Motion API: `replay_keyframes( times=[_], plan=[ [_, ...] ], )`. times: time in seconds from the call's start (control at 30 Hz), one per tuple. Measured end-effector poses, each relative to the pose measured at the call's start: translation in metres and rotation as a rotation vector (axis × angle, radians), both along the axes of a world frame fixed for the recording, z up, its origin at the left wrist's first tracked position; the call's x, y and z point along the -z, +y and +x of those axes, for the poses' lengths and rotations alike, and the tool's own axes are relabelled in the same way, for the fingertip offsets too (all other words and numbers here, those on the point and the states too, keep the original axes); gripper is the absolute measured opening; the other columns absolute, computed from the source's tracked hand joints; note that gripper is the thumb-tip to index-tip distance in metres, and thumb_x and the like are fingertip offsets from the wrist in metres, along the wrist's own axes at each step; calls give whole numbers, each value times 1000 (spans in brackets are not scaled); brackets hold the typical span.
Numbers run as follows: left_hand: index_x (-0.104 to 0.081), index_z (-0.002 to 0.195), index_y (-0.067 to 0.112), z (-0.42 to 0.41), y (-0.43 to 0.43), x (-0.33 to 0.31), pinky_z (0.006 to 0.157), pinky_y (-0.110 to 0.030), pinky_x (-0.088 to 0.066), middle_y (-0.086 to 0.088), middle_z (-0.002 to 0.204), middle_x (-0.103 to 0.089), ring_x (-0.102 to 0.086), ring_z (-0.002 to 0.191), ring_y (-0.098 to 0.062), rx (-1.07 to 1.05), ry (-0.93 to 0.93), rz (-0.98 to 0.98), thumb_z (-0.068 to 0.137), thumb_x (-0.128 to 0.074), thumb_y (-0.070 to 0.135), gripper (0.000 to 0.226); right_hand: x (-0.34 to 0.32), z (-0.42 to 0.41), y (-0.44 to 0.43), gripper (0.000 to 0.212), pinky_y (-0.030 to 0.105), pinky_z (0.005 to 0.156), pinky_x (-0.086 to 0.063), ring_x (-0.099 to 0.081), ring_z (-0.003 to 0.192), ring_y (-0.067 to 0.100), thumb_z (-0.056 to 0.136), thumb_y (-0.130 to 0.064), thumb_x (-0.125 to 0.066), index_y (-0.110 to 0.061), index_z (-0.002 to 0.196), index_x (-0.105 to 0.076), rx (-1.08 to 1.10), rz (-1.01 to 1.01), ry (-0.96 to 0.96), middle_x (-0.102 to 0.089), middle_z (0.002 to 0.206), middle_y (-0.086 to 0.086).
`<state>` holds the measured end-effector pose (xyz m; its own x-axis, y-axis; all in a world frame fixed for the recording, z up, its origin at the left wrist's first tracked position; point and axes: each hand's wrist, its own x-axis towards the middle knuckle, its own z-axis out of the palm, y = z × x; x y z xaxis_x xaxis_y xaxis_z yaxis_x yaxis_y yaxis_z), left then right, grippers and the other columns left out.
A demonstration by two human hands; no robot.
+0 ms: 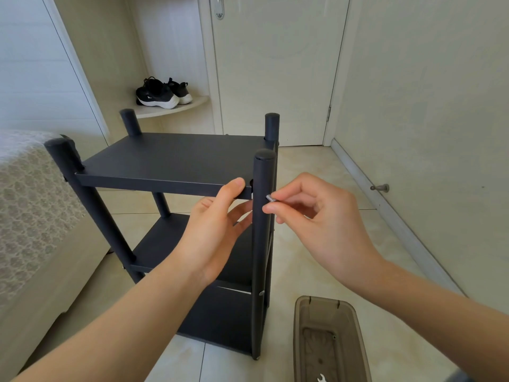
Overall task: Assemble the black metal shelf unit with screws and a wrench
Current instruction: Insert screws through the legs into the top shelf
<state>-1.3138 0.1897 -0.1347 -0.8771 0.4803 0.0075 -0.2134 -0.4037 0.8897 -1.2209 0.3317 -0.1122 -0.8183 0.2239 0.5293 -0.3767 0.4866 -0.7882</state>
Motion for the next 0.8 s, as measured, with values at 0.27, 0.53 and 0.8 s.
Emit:
replay_keyframes(
  times=[0.27, 0.53, 0.8],
  plan=[
    [-50, 90, 15, 0, -2, 1, 74, -23, -57, -4, 87, -73, -74, 94, -14, 8, 22, -17, 69, -75, 48, 46, -4, -4, -1, 13, 9, 64, -47, -67, 65, 2, 84, -17, -76, -21, 80, -64, -9, -61, -48, -73, 71, -7],
    [-50, 98, 12, -1, -2, 1, 74, -21, -58, -3, 86, -72, -73, 97, -14, 10, 33, -41, 70, -75, 50, 54, -5, -8, -2, 16, 12, 65, -48, -67, 67, 3, 83, -22, -77, -24, 78, -62, 26, -34, -74, -72, 69, -10],
    [-49, 109, 15, -2, -1, 1, 85, -31, -53, -9, 103, -76, -73, 104, -17, -10, 27, -57, 70, -76, 48, 58, -9, -3, 3, 6, 25, 77, -50, -68, 78, 3, 90, -16, -68, -22, 88, -68, -19, -13, -154, -75, 77, -12]
  ],
)
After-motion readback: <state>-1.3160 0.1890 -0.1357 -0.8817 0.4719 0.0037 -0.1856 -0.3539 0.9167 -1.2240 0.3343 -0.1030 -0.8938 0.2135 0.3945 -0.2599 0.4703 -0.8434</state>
